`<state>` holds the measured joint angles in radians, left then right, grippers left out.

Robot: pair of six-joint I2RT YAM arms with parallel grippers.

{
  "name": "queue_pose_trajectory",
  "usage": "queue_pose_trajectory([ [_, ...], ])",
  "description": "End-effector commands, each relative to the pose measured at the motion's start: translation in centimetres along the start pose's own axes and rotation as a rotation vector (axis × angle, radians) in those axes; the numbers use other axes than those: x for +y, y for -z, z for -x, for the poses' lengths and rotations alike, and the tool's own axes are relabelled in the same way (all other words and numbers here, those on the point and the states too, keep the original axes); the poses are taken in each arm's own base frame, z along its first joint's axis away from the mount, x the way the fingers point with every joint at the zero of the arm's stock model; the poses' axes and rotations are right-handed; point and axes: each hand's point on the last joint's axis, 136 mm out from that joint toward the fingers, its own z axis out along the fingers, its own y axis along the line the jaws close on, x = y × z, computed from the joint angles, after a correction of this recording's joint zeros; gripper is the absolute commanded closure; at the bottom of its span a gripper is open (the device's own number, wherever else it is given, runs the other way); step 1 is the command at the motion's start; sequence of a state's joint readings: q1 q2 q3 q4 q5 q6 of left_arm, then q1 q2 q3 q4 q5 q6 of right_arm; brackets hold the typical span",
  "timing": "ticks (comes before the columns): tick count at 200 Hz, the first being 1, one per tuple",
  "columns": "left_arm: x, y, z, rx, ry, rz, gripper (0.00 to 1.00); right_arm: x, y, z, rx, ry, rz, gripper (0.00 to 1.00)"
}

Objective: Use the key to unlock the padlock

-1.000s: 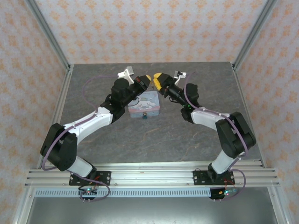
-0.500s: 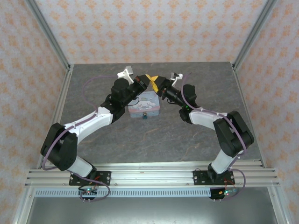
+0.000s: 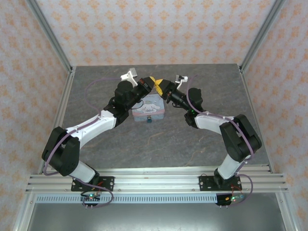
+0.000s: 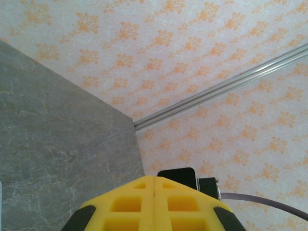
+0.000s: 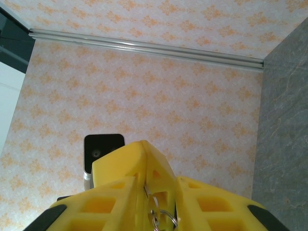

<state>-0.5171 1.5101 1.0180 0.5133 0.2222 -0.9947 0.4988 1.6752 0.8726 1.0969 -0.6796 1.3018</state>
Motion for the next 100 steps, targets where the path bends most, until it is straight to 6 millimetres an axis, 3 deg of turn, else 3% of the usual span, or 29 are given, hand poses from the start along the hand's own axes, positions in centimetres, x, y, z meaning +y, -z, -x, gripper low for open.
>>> queue_pose_trajectory([
  [1, -0.27, -0.18, 0.31, -0.030, -0.009, -0.009, 1.00, 1.51, 0.23, -0.81, 0.026, 0.027, 0.058, 0.74],
  [67, -0.19, -0.18, 0.28, -0.030, -0.009, -0.007, 1.00, 1.55, 0.11, -0.82, 0.027, 0.024, 0.062, 0.83],
  [100, 0.01, -0.24, 0.20, -0.029, -0.008, -0.004, 1.00, 1.93, 0.11, -1.03, 0.037, 0.023, 0.075, 0.79],
])
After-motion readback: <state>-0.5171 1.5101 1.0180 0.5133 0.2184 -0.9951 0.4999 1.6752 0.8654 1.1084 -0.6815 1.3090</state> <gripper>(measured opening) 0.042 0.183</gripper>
